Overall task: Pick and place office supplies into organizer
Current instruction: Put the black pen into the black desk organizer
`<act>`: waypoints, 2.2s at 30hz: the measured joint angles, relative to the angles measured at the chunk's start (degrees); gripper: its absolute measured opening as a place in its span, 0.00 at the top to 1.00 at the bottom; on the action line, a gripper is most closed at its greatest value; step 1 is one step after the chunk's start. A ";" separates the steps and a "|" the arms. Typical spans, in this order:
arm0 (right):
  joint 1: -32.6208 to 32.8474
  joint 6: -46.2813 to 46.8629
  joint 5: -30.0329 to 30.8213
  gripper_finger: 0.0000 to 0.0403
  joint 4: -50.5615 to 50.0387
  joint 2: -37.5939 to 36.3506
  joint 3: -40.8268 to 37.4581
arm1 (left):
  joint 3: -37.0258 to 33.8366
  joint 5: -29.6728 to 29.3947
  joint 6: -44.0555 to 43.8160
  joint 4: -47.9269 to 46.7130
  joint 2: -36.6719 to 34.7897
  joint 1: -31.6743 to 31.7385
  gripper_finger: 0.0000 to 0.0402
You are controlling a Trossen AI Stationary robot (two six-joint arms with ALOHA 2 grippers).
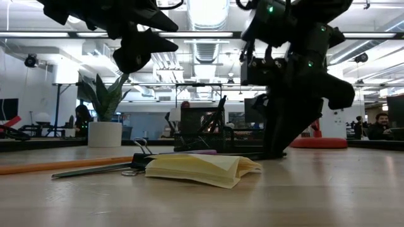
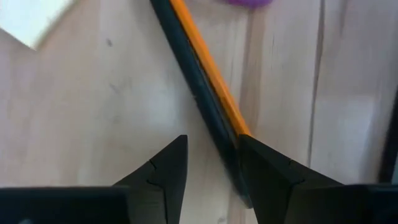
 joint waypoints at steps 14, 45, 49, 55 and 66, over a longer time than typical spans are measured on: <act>-0.27 -3.26 -3.42 0.69 -1.76 2.35 0.17 | 0.00 -0.83 0.33 0.02 0.00 0.02 0.66; 3.94 -9.85 2.58 0.99 -19.76 3.22 11.87 | 0.02 -1.61 -3.05 0.71 -0.85 0.02 0.66; 5.44 -9.70 5.11 0.99 -21.83 3.17 14.78 | 0.04 -1.61 -3.02 0.74 -0.87 0.02 0.66; 5.85 -10.49 11.21 0.98 -21.57 3.09 15.49 | 0.04 -1.63 -2.67 0.74 -0.87 0.02 0.66; 5.76 -20.09 9.91 0.76 -19.29 8.67 15.71 | 0.04 -1.63 -2.95 0.71 -0.87 -0.01 0.66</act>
